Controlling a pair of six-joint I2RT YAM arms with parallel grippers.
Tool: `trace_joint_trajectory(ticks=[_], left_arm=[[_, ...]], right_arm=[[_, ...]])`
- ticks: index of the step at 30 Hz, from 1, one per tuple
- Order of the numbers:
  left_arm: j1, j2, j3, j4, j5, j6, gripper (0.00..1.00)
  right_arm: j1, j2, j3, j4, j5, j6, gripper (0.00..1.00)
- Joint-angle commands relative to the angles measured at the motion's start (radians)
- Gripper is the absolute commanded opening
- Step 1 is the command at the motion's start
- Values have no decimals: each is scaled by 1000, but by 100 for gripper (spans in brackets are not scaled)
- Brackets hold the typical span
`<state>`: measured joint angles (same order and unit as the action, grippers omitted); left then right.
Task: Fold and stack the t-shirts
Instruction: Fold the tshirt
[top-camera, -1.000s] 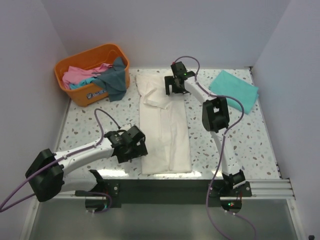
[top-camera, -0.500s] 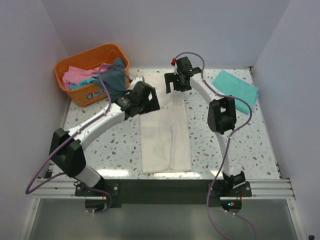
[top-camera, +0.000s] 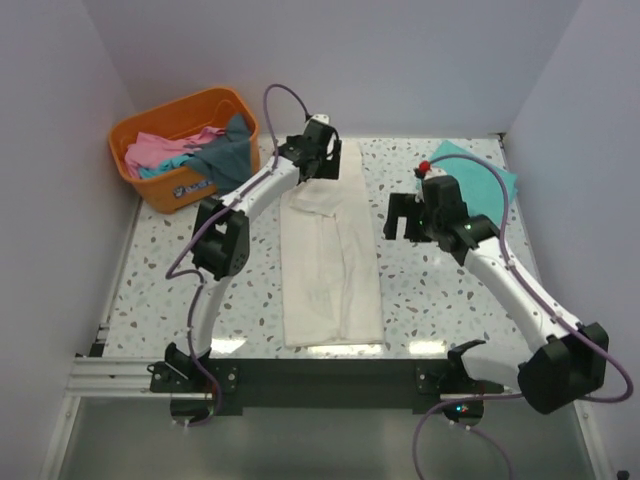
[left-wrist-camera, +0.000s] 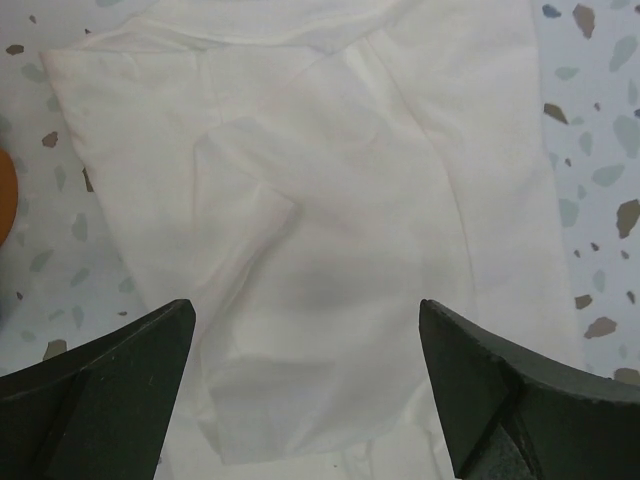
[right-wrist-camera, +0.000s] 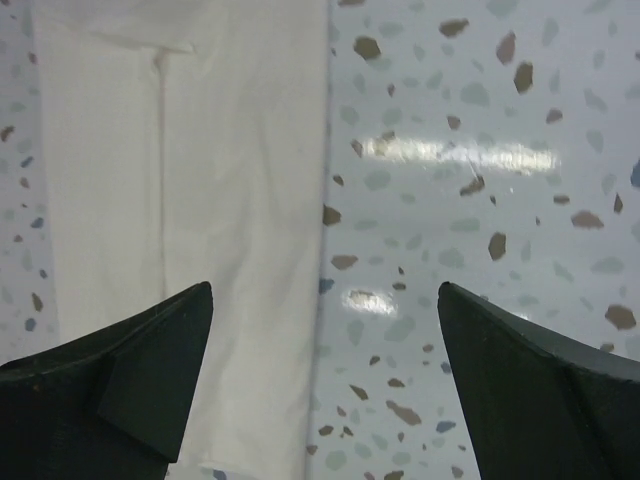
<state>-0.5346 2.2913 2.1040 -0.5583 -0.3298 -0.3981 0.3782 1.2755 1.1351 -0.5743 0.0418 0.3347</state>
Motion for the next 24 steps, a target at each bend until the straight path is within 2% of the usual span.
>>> trace_joint_trajectory(ticks=[1,7,10,12,14,24], left_arm=[[12,23,59,18,-20,143,100],[21,99,48,41,-67,160,100],[31,152,117,37,-118,176,100],[48,184,158,11,-97,157,100],[64,178,125,52,-77,162,100],[84,226,122,72,-83,212,100]], right_arm=[[-7,-132,-164,19,76,95,98],[-9,-287,-264,-62,132,101,99],[-7,-330,-274,-97,101,84,99],[-7,-349,-281,-102,66,78,99],[-9,-367,-276,-110,55,75,99],[-9,-378,-247,-147,150,40,99]])
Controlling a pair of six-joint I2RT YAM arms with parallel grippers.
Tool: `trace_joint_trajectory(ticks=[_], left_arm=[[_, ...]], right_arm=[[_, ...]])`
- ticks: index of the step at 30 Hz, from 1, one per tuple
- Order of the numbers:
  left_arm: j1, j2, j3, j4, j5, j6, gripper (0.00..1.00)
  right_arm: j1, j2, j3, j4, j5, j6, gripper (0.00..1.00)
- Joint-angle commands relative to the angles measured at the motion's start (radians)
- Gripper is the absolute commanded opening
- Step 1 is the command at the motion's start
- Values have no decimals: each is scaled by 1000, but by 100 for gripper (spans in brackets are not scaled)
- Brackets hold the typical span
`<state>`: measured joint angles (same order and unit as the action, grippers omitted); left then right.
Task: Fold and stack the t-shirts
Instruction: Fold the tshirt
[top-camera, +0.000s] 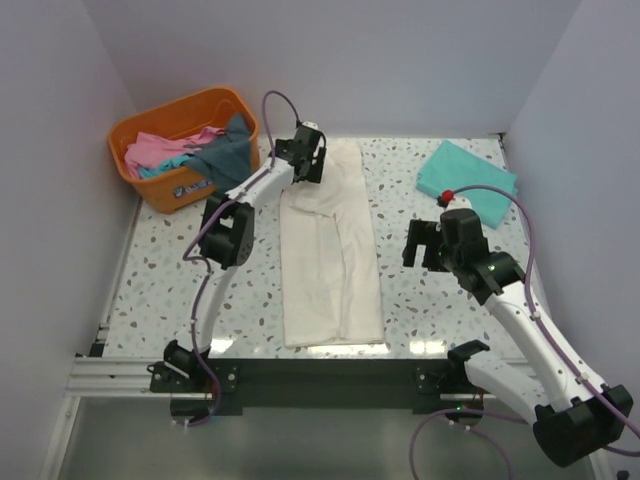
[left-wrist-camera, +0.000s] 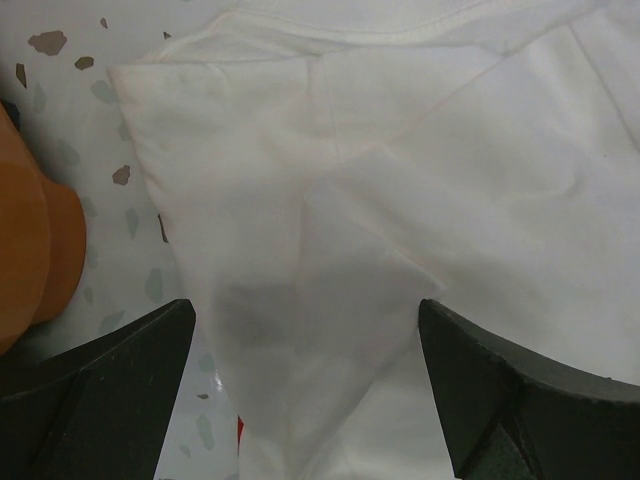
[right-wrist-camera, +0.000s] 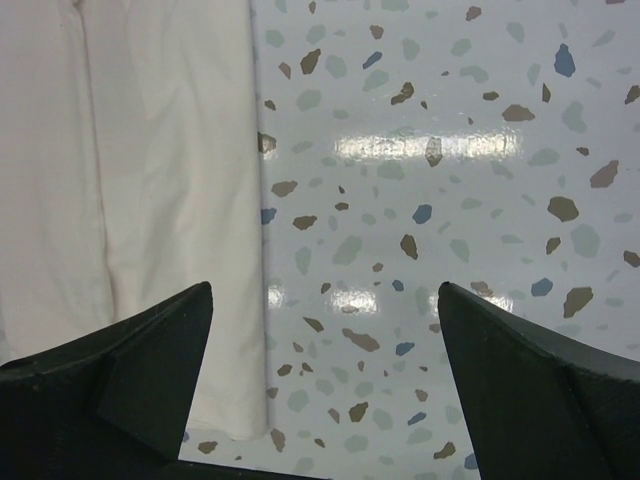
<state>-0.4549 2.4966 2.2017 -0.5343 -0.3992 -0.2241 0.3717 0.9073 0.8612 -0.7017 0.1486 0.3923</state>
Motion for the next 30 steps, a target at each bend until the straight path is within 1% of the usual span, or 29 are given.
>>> trace_joint_trajectory(ticks=[1,7,9,11,12,14,17,22,23,26,30], left_arm=[[5,22,23,48,-10,37,100],[7,15,7,63,-27,45,100],[7,-10,-16,85,0,54,100],[5,-56,-80,115,49,81,100],[5,-71,-108,149,56,86,100],[5,-93,-155,166,66,103,100],[5,-70,-120,132,54,100,100],[7,-28,-66,111,-29,95,100],[7,-28,-66,115,-83,92,100],[13,-27,-40,114,-185,74,100],[28,-28,-5,134,-231,81,100]], right_arm=[[-2,-10,29,-21,55,-18,99],[-2,-1,29,-10,71,-21,99],[-1,7,29,-10,78,-23,99],[-1,10,29,-15,89,-24,99],[-2,11,29,-15,92,-26,99],[-1,12,29,-9,98,-27,99],[-1,16,29,2,103,-26,99],[-2,33,32,13,83,-24,99],[-1,41,29,8,82,-24,99],[-2,47,25,5,85,-21,99],[-1,45,27,5,91,-23,99]])
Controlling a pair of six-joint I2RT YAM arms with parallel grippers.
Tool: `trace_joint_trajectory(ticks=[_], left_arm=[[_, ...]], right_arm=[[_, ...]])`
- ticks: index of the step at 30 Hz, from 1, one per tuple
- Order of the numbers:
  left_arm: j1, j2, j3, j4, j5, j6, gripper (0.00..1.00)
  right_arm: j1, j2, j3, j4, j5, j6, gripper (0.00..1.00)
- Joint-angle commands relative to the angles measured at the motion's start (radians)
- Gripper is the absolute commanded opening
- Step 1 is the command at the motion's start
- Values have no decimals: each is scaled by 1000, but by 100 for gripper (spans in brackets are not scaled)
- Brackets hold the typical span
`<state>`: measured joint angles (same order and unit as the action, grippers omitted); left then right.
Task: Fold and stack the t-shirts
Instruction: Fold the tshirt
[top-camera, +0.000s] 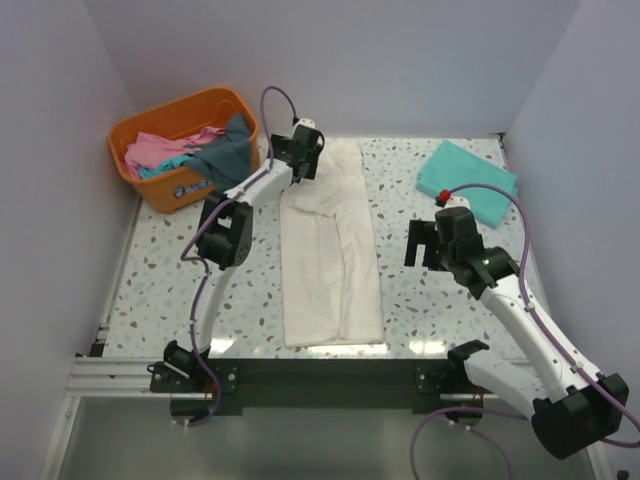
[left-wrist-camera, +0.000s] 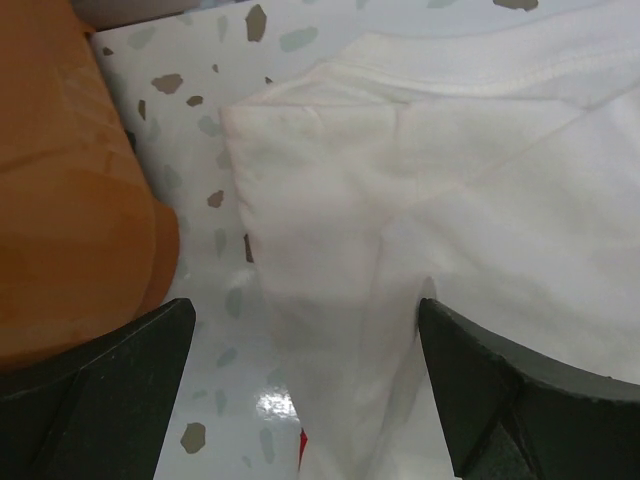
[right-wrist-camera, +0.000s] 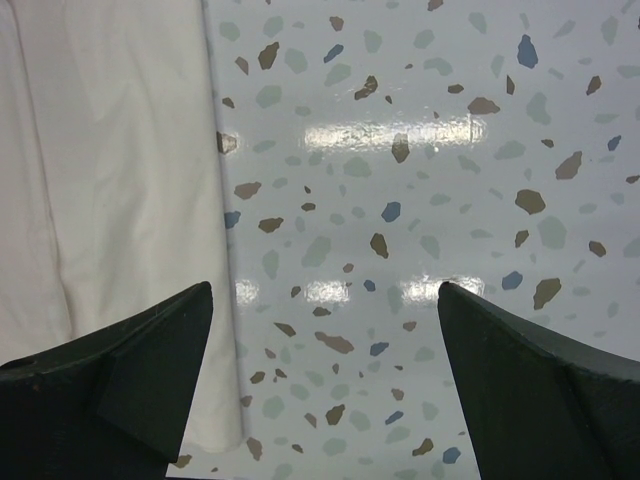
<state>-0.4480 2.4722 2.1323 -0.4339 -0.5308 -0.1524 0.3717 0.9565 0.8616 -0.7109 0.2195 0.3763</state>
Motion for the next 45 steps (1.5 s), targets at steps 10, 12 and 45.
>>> trace_joint_trajectory(ticks=[10,12,45], left_arm=[[83,18,110,-31,-74,-35,100],[81,-27,65,-6,21,-33,100],[14,34,49,29,80,39,100]], right_arm=[[-1,-41,30,-21,47,-8,99],[-2,-45,28,-21,44,-7,99],[-2,-45,27,-21,64,-8,99]])
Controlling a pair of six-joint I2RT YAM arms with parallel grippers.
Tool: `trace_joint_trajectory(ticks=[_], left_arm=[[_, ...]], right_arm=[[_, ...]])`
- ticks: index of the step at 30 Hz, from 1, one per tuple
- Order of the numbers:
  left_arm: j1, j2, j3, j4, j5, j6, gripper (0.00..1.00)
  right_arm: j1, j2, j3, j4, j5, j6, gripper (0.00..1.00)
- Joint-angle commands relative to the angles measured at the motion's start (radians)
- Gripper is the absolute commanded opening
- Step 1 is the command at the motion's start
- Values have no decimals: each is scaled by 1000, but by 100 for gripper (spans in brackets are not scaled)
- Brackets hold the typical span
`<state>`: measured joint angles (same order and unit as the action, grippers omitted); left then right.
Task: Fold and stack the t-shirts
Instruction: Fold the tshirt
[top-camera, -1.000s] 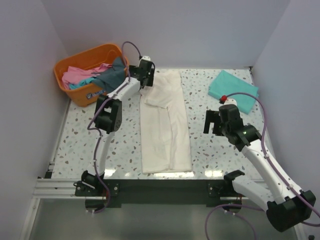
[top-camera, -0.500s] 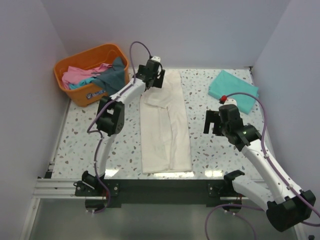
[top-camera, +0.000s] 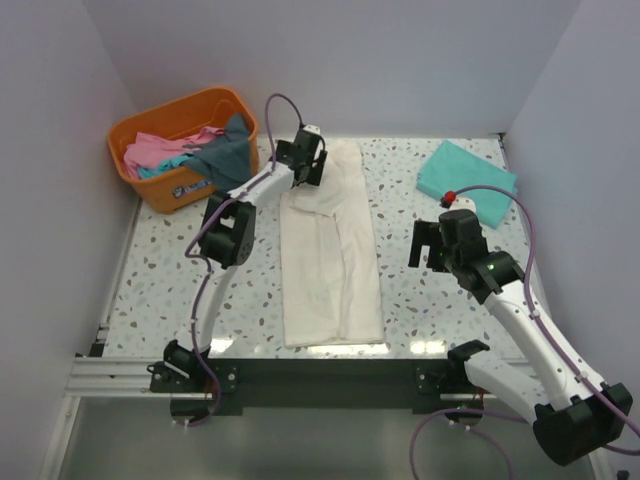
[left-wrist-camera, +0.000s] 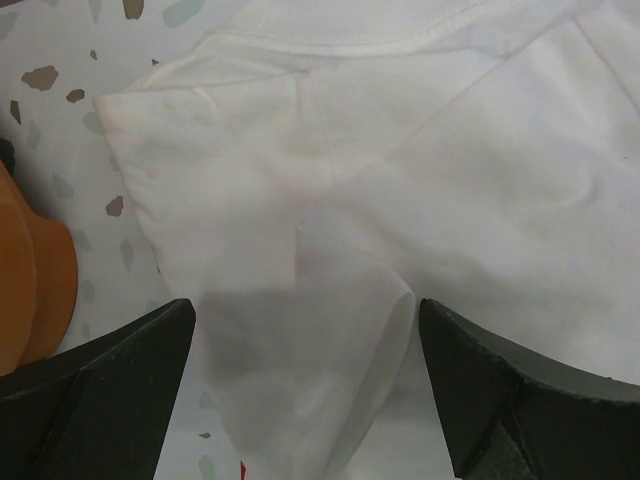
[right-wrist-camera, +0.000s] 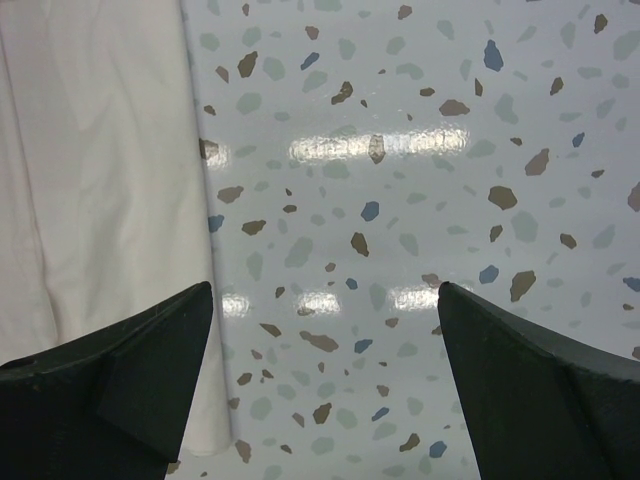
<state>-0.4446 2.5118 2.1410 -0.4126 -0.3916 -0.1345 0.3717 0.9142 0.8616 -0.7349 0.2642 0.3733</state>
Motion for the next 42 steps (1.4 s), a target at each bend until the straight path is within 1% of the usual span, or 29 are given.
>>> trace_joint_trajectory(ticks=[1,5,10,11,21,22,24,26,28,31,32,33,34,35,36,38,39,40,41,42], left_arm=[[12,-8,40,9,-67,26,100],[14,-11,40,18,-147,41,100],[24,-7,43,23,-203,49,100],[26,-5,43,29,-235,47,100],[35,-16,57,29,-322,49,100],[35,-19,62,12,-317,42,100],[34,-27,77,-11,-259,13,100],[30,-59,74,-22,-173,-5,100],[9,-102,76,-23,-120,-19,100],[-43,-175,86,-35,-83,-13,100],[-60,-194,98,-58,-72,-11,100],[-101,-227,114,-90,-69,-25,100],[-123,-247,128,-148,-69,-28,100],[-147,-273,119,-170,-69,-34,100],[-190,-338,102,-189,-69,-59,100],[-224,-416,2,-216,-41,-100,100],[-245,-512,-51,-213,-21,-166,100],[-252,-565,-179,-195,37,-198,100],[-256,-618,-257,-183,57,-239,100],[-264,-728,-335,-177,71,-339,100]], right_arm=[[-2,-5,25,3,18,-5,99],[-2,-1,27,2,21,-5,99],[-1,2,36,-3,30,-10,99],[-2,2,36,-3,30,-10,98],[-1,12,40,-6,32,-11,99],[-1,11,40,-9,27,-11,99],[-2,11,37,-4,21,-11,99],[-2,15,40,2,10,-16,99],[-2,20,47,8,-8,-27,99],[-1,28,48,34,-55,-50,99],[-1,23,45,45,-72,-53,99],[-1,12,36,55,-86,-54,99],[-2,5,33,75,-101,-44,99],[-1,-1,28,83,-121,-34,99],[-2,-6,18,92,-179,-22,99],[-1,-15,2,120,-232,7,99],[-1,-14,-7,109,-258,22,99],[-1,-9,-13,97,-263,27,99],[-1,-9,-19,86,-263,38,99],[3,-9,-42,78,-319,55,98]])
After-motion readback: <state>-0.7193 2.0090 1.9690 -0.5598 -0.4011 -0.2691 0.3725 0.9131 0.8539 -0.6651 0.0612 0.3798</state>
